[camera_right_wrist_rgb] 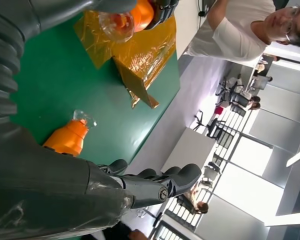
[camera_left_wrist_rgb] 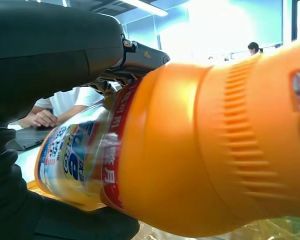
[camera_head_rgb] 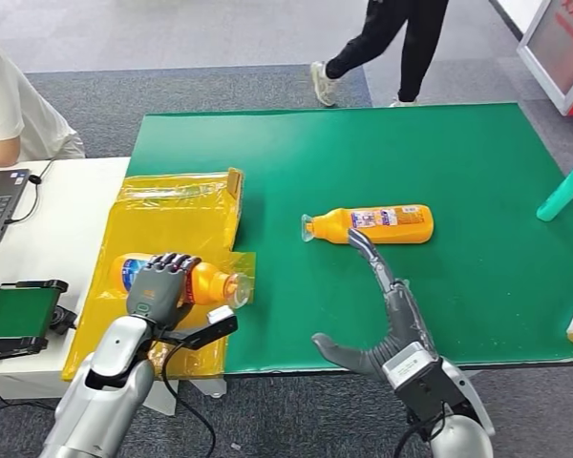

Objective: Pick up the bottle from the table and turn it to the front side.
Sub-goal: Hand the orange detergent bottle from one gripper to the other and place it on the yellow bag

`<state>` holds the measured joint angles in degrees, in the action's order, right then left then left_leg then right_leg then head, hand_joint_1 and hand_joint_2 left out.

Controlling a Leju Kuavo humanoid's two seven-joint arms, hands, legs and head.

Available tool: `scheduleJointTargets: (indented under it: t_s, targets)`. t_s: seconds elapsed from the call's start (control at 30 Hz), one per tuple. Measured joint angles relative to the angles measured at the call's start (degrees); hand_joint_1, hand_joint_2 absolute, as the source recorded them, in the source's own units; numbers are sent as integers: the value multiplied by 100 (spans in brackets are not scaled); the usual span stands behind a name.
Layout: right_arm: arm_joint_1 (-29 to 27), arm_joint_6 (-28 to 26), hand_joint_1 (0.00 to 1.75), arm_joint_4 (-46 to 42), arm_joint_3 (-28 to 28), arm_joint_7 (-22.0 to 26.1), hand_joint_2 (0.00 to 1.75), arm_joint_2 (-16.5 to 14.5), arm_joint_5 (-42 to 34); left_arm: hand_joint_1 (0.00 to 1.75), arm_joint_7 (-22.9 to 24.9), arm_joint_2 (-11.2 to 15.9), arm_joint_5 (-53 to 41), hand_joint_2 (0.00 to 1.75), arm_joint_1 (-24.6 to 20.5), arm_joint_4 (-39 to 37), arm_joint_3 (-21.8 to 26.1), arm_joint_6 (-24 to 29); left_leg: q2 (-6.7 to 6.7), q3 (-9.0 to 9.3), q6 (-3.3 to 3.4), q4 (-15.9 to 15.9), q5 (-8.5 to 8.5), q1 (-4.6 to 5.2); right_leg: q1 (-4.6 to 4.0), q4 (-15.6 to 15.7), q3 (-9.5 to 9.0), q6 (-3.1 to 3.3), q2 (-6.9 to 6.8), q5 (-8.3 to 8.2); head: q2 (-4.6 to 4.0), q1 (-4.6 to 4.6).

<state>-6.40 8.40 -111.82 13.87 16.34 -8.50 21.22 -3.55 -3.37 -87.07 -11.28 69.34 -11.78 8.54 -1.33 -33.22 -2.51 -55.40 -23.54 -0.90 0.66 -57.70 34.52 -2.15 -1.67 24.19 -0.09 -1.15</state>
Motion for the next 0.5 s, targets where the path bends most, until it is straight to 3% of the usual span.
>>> scheduleJointTargets:
  t_s: [0.5]
  targets:
    - [-127, 94, 0, -9, -142, 29, 175, 0, -73, 175, 300, -150, -169, 175, -367, -714, 38, 95, 0, 2, -3, 0, 7, 0, 0, 0, -2, 3, 0, -10, 0, 0]
